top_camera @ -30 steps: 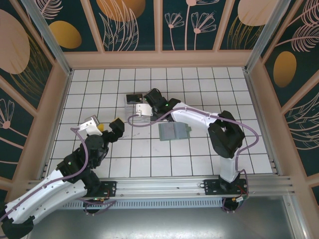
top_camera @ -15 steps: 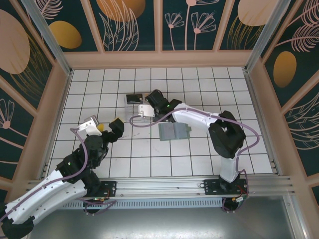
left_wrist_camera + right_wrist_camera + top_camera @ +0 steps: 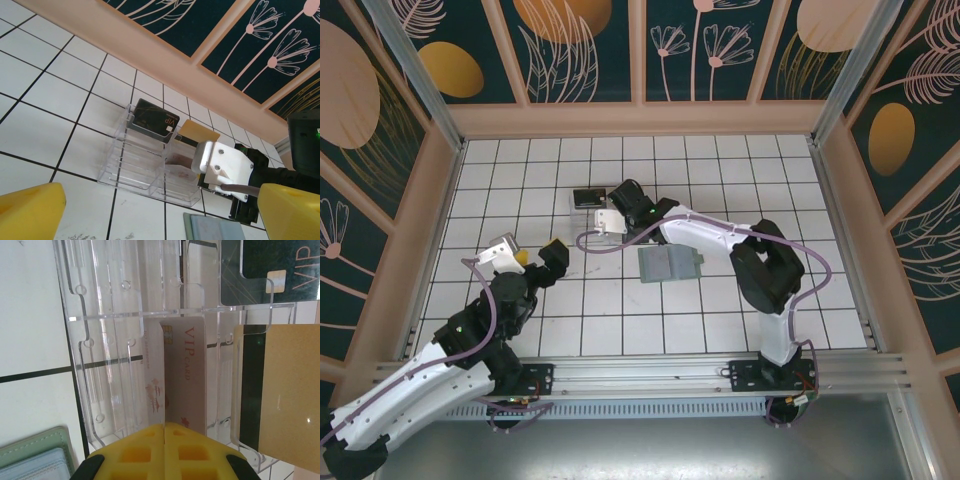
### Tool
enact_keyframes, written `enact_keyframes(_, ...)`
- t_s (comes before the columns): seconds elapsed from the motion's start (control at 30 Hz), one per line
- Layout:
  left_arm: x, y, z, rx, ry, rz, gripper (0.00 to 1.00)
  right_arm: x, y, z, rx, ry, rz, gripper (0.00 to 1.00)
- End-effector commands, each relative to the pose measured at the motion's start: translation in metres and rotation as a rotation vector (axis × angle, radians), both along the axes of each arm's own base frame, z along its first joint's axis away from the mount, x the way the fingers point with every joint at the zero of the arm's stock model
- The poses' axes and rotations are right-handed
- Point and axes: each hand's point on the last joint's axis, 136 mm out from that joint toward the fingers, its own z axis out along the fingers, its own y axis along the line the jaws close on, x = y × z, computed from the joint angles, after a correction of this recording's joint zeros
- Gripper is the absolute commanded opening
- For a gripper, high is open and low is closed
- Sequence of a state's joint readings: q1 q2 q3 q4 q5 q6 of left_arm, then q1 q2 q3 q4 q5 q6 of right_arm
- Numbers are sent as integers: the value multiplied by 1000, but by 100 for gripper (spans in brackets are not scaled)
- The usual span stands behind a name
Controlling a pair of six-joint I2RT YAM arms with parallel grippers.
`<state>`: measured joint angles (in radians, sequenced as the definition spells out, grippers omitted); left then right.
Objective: Take the credit cards out of the card holder
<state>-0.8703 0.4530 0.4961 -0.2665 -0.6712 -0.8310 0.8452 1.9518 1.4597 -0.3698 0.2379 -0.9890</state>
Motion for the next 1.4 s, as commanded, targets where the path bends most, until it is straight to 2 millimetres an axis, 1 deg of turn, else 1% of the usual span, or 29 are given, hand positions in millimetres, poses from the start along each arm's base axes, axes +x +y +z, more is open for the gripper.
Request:
enact_keyframes(0.0, 0, 6, -5, 19, 4, 21, 99, 10, 1, -1, -7, -29, -28, 11)
enact_keyframes(0.13, -1, 6, -6, 18, 5, 20, 99, 15, 2, 4, 0, -52, -41, 15)
enact_keyframes(0.2, -1, 6, -6, 18, 4, 19, 99, 18, 2, 6, 7, -62, -51, 22)
enact_keyframes(0.3, 0, 5, -7, 18, 4, 18, 99, 23, 1, 7, 5, -91, -66, 24)
enact_keyframes(0.47, -1, 5, -8, 19, 6, 17, 99, 26, 1, 7, 7, -103, -79, 29)
enact_keyframes(0.6, -1, 5, -8, 20, 7, 16, 99, 33, -2, 4, -3, -131, -102, 29)
enact_keyframes(0.77, -1, 5, -10, 22, 10, 14, 99, 43, -2, 6, 11, -158, -133, 29)
enact_keyframes(0.97, -1, 4, -10, 21, 11, 11, 99, 47, -1, 7, 19, -170, -152, 29)
enact_keyframes(1.03, -1, 4, -11, 22, 11, 11, 99, 45, 0, 9, 27, -158, -147, 29)
enact_keyframes(1.1, -1, 4, -10, 21, 10, 10, 99, 45, 1, 13, 42, -157, -153, 29)
enact_keyframes(1.17, -1, 4, -10, 24, 9, 8, 99, 44, 1, 23, 70, -158, -164, 29)
enact_keyframes(1.37, -1, 1, -10, 28, 9, -4, 99, 38, 3, 59, 200, -140, -220, 29)
